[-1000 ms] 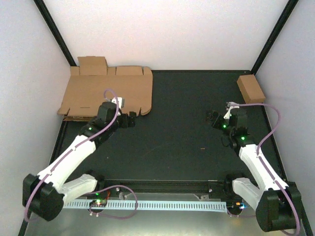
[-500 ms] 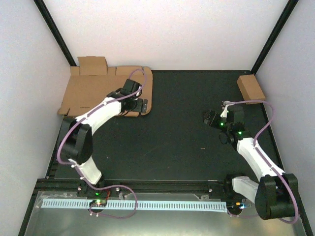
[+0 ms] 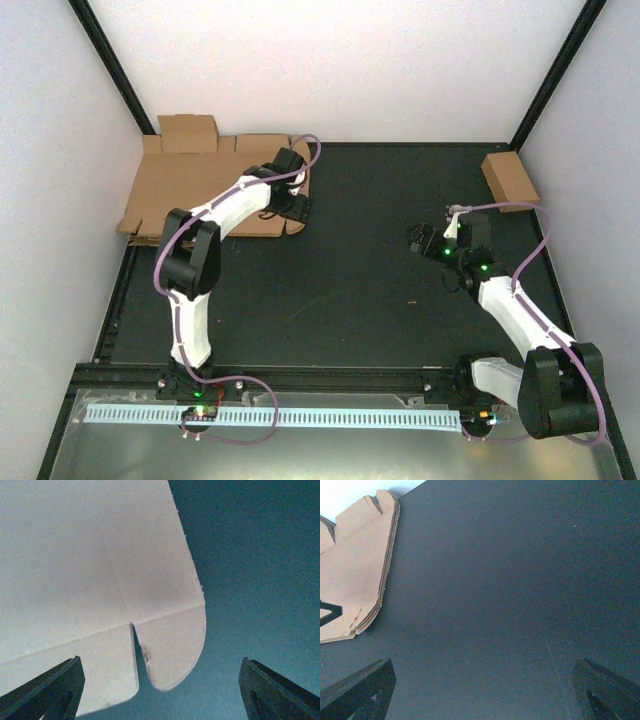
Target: Fold the paper box
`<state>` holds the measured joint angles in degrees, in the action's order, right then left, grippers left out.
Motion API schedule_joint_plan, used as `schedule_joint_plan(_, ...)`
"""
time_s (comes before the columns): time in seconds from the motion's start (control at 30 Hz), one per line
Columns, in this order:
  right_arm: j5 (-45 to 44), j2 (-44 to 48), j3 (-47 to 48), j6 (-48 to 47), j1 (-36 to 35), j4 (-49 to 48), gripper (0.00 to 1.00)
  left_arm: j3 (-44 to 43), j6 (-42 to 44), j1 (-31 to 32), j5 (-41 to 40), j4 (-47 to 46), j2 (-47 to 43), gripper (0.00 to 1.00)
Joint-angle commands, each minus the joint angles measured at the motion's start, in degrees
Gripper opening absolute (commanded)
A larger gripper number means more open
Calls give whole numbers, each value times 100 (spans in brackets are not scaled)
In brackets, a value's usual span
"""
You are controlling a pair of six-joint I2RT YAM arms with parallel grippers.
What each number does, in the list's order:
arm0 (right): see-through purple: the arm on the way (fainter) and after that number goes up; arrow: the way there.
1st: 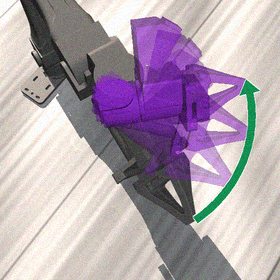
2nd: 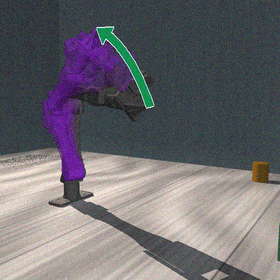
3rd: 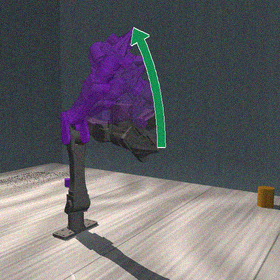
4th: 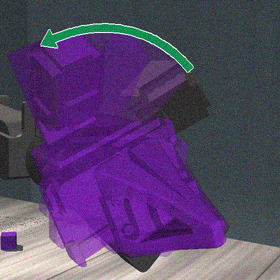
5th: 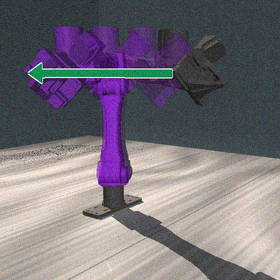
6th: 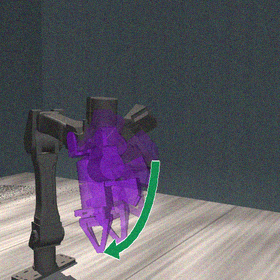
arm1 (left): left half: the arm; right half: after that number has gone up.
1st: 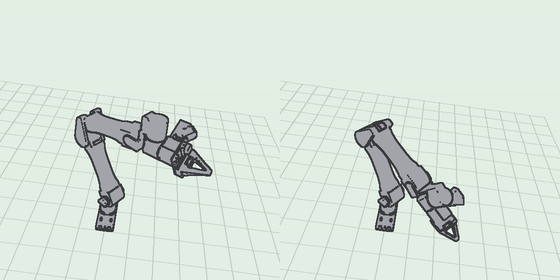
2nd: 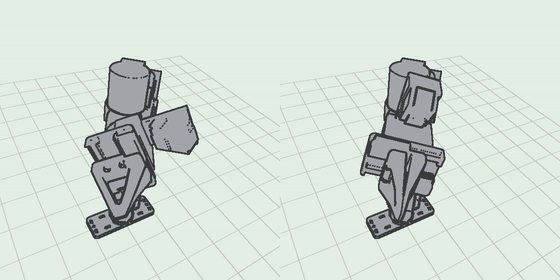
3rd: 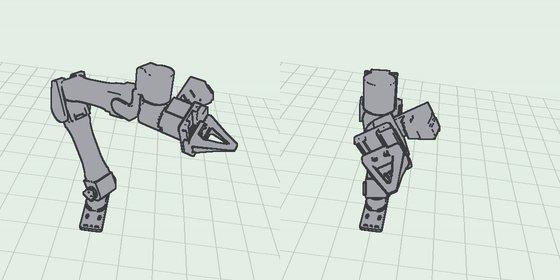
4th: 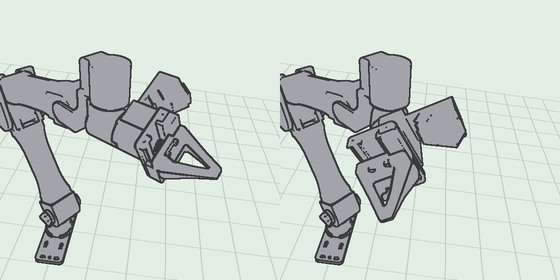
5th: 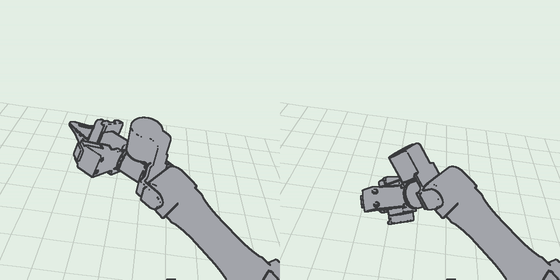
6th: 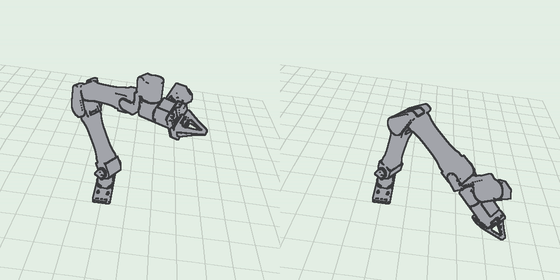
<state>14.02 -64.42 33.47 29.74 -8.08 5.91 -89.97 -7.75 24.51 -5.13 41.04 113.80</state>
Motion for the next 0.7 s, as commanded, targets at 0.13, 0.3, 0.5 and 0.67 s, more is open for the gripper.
schedule_joint_plan(0.13,76,-24,195,-41,-44,-97,100,-974,383,67,108,903,835,81)
schedule_joint_plan(0.3,67,-25,181,-53,-45,-100,100,-1300,393,59,140,1007,1145,77)
schedule_joint_plan(0.5,23,23,193,-71,-43,-78,100,-1454,304,58,54,1117,1351,69)
schedule_joint_plan(0.67,5,60,203,-79,-45,-60,100,-1469,261,52,-88,1100,1374,68)
